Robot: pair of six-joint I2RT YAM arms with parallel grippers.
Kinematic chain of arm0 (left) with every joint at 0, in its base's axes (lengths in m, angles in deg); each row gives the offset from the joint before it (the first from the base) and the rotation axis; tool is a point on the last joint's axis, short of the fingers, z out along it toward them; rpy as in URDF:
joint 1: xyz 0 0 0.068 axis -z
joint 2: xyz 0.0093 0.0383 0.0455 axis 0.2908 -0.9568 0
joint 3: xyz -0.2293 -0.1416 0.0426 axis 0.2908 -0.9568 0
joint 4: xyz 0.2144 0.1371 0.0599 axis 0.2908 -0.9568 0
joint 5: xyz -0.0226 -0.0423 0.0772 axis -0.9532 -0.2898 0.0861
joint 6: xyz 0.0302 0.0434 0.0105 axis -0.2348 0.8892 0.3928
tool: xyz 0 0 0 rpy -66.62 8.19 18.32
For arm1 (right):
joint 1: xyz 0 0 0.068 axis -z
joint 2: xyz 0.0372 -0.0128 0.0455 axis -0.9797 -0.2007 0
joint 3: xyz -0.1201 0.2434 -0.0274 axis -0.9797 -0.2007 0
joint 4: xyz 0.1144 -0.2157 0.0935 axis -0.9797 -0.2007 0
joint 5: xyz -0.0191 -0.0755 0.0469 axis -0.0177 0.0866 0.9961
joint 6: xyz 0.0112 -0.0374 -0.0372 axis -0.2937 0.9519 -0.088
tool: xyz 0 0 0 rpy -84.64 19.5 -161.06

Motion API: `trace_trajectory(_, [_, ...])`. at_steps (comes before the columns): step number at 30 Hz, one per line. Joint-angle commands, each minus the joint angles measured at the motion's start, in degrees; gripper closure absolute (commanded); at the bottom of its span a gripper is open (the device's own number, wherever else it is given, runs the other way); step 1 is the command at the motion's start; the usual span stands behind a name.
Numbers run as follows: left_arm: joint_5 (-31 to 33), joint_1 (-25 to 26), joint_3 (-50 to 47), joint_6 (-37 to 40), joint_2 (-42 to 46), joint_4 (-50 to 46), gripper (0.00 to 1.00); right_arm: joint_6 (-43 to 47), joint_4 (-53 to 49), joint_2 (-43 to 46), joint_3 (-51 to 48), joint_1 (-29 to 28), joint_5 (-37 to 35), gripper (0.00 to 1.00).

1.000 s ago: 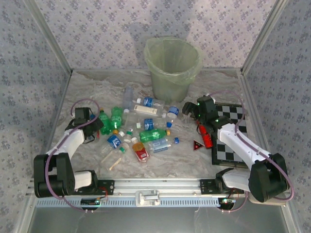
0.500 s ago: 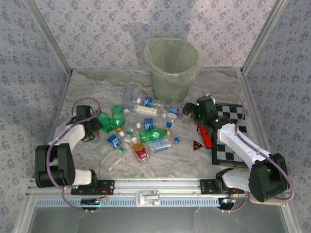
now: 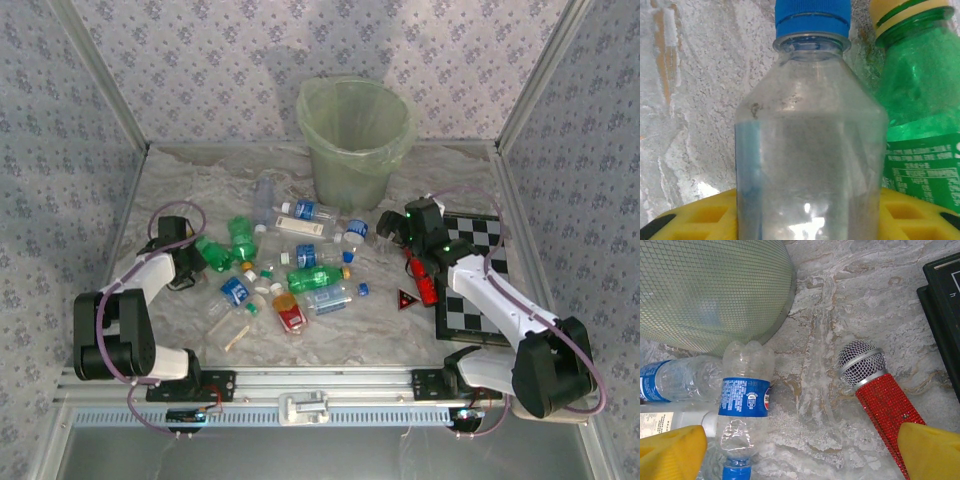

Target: Put the plastic bottles in the bin

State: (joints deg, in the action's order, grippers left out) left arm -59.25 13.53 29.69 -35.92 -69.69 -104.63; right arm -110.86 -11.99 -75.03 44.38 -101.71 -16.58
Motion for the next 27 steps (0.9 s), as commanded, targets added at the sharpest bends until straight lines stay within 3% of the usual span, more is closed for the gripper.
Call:
trace_trajectory(1, [1.3, -0.4, 0.5, 0.4, 4.0, -1.0, 0.53, 0.7, -1.2, 1.4, 0.7, -0.3, -1.6, 0.0])
trace_trajectory(6, [-0.7, -0.2, -1.0, 0.5, 13.4, -1.8, 0.54, 0.6, 0.6, 0.5, 0.8, -0.2, -0.1, 0.0])
trace_trajectory(12, [-9.0, 0.1, -1.7, -0.8, 27.6, -1.7, 0.55, 0.8, 2.1, -0.4, -0.2, -0.2, 2.5, 0.0])
trace_trajectory(18, [-17.0, 1.9, 1.4, -3.3, 36.3, -1.2, 0.57, 1.4, 2.0, 0.3, -2.5, -0.3, 3.9, 0.0])
trace_trajectory(22, [-21.5, 5.3, 3.3, -5.4, 38.1, 2.2, 0.59, 1.2, 2.5, 1.4, -4.6, -0.5, 5.8, 0.0])
trace_trajectory(27, [-21.4, 15.2, 8.6, -5.6, 33.3, 9.8, 0.62, 1.4, 3.9, 3.3, -6.5, -1.5, 7.8, 0.0])
